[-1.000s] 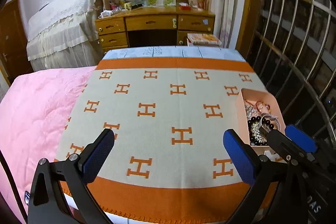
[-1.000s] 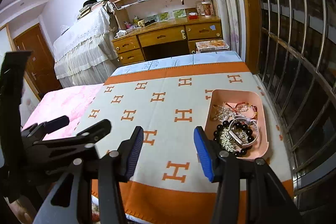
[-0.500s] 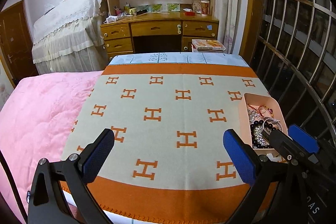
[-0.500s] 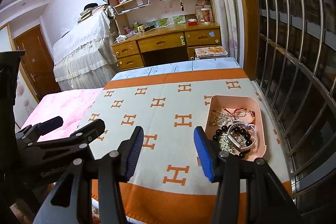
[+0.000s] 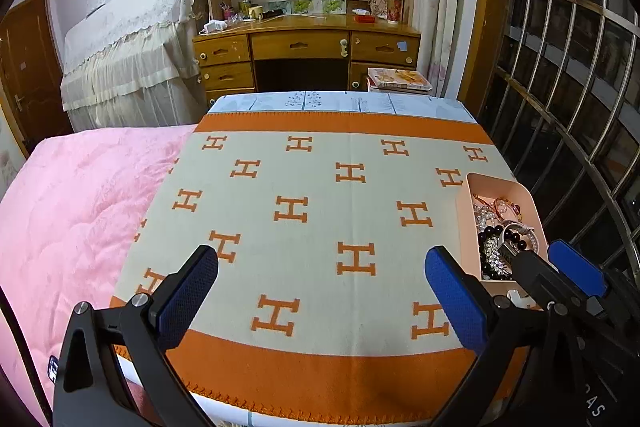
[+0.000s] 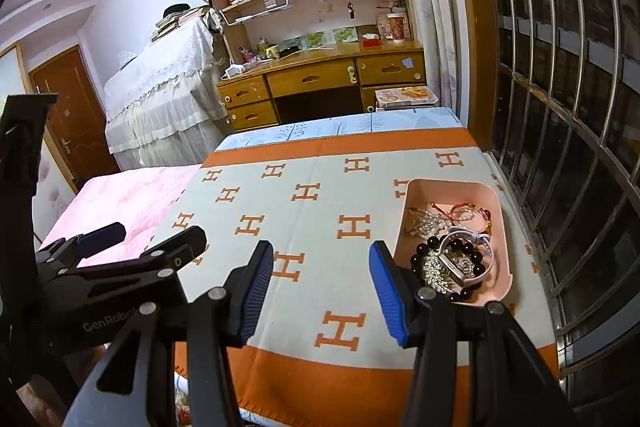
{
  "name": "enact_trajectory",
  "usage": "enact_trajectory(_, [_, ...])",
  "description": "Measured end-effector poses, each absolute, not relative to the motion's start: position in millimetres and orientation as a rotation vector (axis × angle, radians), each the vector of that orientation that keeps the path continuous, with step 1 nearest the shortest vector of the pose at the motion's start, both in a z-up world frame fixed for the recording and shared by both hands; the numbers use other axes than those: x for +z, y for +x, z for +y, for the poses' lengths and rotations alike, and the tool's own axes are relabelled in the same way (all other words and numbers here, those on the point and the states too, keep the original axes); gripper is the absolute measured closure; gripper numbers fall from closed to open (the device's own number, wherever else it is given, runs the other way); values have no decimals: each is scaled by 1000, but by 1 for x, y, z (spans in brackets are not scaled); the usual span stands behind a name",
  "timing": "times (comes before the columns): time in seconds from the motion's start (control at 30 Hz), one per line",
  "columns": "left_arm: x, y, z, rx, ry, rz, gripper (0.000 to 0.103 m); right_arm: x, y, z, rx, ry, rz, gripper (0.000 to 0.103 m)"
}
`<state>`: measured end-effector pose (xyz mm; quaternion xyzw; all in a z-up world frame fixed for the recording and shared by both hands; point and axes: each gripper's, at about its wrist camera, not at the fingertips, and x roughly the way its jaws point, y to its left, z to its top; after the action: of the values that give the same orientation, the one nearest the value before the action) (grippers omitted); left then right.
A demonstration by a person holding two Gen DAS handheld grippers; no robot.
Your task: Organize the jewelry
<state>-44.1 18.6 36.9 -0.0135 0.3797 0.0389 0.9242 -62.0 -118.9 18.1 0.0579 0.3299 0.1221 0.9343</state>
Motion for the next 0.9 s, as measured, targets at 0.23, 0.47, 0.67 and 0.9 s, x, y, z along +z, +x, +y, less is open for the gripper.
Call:
enact_trajectory(0.23, [38,-45,16,83,-27,766,1,21,-65,-115,247,112,659,52])
enact_trajectory(0.47, [39,-45,15,84,-28,765,1,20,-65,-116,248,112,660,52])
enact_trajectory(0.67, [38,-44,16,79,-36,773,1,21,-65,-117,253,119,666,52])
enact_trajectory(0.9, [34,-41,21,70,-44,786,1,18,-63,-115,250,122,679,52])
